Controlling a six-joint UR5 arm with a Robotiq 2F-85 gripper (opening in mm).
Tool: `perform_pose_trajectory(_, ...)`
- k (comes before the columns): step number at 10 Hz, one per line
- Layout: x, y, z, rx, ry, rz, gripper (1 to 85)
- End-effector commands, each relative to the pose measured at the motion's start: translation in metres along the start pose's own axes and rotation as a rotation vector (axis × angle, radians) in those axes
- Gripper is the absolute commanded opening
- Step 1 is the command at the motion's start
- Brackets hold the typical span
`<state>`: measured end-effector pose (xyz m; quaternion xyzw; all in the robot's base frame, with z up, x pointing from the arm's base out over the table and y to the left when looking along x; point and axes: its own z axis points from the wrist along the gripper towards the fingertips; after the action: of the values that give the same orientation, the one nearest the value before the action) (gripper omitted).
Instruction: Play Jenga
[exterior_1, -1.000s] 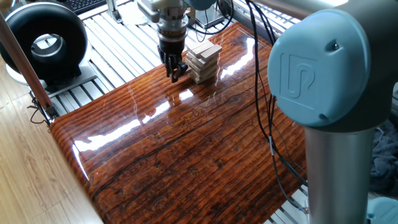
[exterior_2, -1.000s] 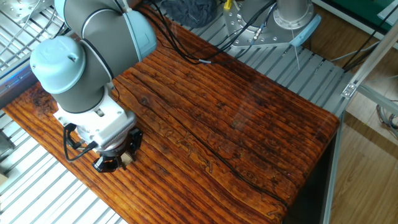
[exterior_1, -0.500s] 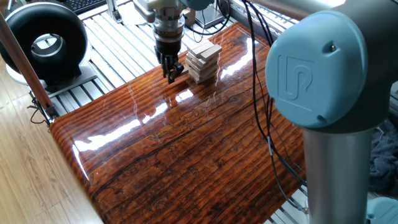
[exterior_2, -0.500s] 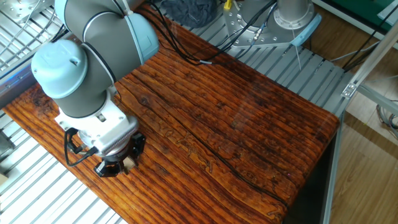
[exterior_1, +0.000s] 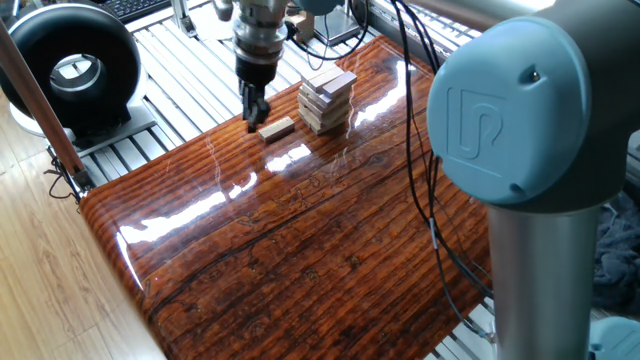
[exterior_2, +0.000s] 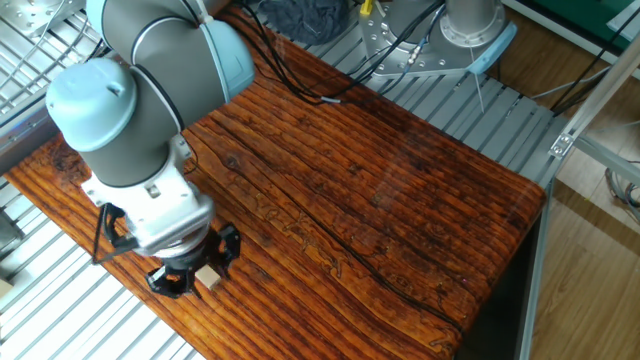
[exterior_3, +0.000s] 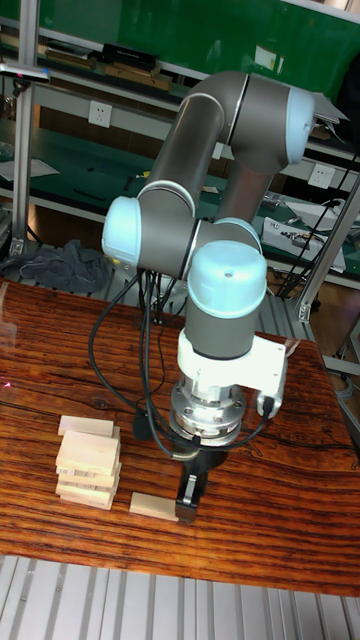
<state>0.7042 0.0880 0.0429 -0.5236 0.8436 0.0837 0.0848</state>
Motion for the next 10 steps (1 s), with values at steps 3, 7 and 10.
perform_pose_trajectory(3, -0.014, -0.024, -0.009, 0.088, 0.008, 0.406, 1.3)
perform_pose_trajectory(7, -0.04, -0.017, -0.016, 0.097, 0.022, 0.53, 1.3)
perform_pose_trajectory(10, -0.038, -0.013, -0.016, 0.087, 0.04, 0.549, 1.3)
